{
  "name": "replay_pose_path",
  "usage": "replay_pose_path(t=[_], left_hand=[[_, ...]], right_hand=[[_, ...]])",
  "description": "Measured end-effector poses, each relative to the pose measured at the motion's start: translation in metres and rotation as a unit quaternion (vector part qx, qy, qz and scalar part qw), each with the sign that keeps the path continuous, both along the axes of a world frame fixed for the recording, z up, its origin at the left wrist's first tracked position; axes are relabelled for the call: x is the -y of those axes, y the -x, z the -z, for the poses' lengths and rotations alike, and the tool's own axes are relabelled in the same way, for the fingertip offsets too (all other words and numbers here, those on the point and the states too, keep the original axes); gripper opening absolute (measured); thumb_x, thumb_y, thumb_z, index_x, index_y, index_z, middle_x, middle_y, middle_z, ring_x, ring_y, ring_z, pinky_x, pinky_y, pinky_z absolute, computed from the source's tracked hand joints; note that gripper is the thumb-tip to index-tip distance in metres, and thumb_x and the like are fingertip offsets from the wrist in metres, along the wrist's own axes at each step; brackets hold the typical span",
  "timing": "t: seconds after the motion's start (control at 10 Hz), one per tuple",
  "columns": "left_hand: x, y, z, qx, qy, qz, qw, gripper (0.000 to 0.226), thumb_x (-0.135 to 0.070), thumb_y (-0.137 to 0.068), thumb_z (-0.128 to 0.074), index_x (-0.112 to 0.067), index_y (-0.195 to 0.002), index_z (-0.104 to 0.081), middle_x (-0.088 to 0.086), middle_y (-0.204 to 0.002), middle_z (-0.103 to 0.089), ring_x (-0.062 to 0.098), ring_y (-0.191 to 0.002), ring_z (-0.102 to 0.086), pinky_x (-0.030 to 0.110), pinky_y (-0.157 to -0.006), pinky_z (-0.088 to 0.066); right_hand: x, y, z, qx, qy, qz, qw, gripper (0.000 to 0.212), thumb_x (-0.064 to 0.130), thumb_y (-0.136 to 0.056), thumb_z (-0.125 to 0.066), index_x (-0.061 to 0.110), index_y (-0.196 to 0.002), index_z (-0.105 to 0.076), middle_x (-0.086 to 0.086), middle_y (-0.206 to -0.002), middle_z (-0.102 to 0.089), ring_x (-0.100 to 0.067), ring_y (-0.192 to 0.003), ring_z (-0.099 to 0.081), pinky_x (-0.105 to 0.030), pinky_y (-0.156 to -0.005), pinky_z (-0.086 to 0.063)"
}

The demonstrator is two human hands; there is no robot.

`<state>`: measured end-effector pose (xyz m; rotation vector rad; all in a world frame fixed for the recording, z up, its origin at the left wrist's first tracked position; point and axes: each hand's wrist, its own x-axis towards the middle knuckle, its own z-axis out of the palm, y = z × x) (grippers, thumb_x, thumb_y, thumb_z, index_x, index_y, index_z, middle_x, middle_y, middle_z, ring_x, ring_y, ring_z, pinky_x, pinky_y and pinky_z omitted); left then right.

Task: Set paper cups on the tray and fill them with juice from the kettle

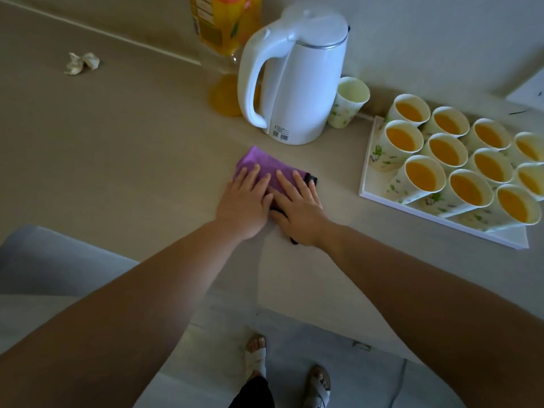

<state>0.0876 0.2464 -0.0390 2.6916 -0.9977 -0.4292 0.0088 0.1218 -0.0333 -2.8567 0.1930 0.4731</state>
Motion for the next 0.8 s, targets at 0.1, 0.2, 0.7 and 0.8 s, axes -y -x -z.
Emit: replay_pose_path(t=[0.1, 0.2, 0.7, 0.8], left_hand=[[-0.002, -0.007, -0.002, -0.01, -0.013, -0.016, 1.0, 0.053, -0.035, -0.104, -0.025, -0.016, -0.153, -0.015, 0.007, -0.162, -0.003, 0.023, -0.149, -0.001, 0.035, -0.12, -0.002], [0.0, -0.001, 0.0, -0.012, -0.009, -0.029, 0.999, 0.056, -0.038, -0.103, -0.027, -0.017, -0.153, -0.012, 0.008, -0.162, 0.001, 0.023, -0.149, 0.002, 0.035, -0.12, 0.001], [0.009, -0.009, -0.019, -0.057, 0.012, -0.059, 0.997, 0.053, -0.033, -0.101, -0.038, -0.009, -0.148, -0.03, 0.012, -0.159, -0.016, 0.027, -0.147, -0.013, 0.034, -0.118, -0.012], [0.02, -0.001, -0.034, -0.053, 0.004, -0.061, 0.997, 0.047, -0.031, -0.098, -0.044, -0.011, -0.141, -0.044, 0.012, -0.15, -0.037, 0.028, -0.139, -0.031, 0.036, -0.114, -0.024]], right_hand=[[0.0, -0.003, -0.001, 0.109, -0.011, 0.085, 0.99, 0.055, 0.039, -0.098, -0.043, 0.025, -0.149, -0.028, -0.002, -0.158, -0.016, -0.024, -0.146, -0.008, -0.04, -0.118, -0.01], [-0.003, 0.009, -0.002, 0.152, 0.021, 0.164, 0.975, 0.047, 0.036, -0.096, -0.047, 0.024, -0.141, -0.043, -0.003, -0.149, -0.032, -0.023, -0.135, -0.027, -0.038, -0.109, -0.03], [0.015, 0.013, -0.04, -0.036, -0.123, 0.129, 0.983, 0.064, 0.041, -0.098, -0.045, 0.023, -0.152, -0.016, -0.001, -0.161, -0.001, -0.024, -0.147, -0.005, -0.038, -0.118, -0.012], [0.027, 0.035, -0.065, -0.034, -0.22, 0.185, 0.957, 0.053, 0.03, -0.099, -0.048, 0.013, -0.147, -0.033, -0.008, -0.154, -0.029, -0.025, -0.139, -0.029, -0.031, -0.111, -0.024]])
